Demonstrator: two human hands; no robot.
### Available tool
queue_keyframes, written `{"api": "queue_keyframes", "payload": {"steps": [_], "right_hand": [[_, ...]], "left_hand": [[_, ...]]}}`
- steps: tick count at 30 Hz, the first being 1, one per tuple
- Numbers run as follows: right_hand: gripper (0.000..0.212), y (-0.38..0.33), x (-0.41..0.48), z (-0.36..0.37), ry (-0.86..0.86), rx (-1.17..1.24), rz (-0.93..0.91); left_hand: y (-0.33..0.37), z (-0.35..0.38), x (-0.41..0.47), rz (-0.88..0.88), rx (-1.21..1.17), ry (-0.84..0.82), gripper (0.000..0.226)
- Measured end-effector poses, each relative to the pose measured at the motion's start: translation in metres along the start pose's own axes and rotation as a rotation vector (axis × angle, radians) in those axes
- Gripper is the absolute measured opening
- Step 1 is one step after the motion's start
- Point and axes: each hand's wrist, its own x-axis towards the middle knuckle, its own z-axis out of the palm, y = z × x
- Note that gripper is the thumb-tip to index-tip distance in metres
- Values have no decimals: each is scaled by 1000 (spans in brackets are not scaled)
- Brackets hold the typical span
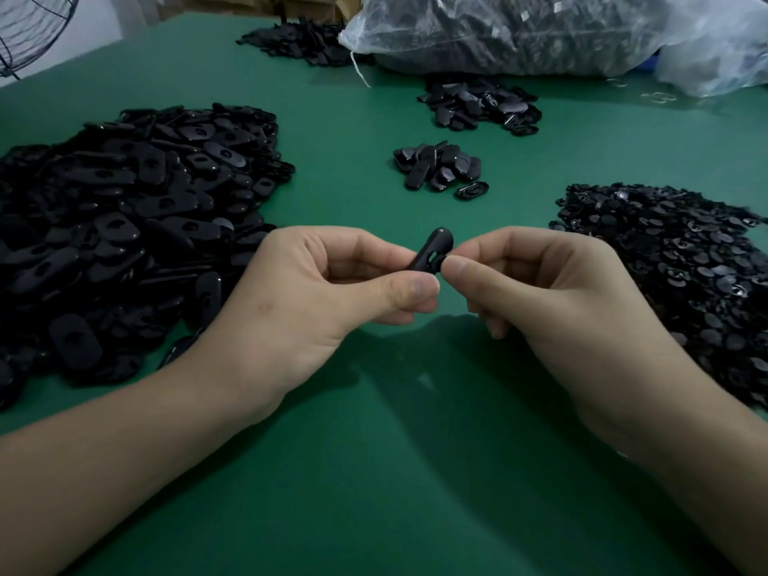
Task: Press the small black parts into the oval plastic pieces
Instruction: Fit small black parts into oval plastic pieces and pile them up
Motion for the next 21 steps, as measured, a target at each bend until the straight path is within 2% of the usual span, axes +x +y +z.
{"api": "queue_keyframes", "payload": {"steps": [11, 17, 21], "right_hand": [[9, 0, -3, 4, 53, -78, -109], [10, -6, -5, 3, 65, -299, -161], [13, -10, -8, 4, 80, -406, -175]], "left_hand": [[1, 0, 0, -75, -75, 14, 32], [0, 1, -1, -68, -35, 19, 25], [-2, 3, -2, -24, 73, 29, 18]]}}
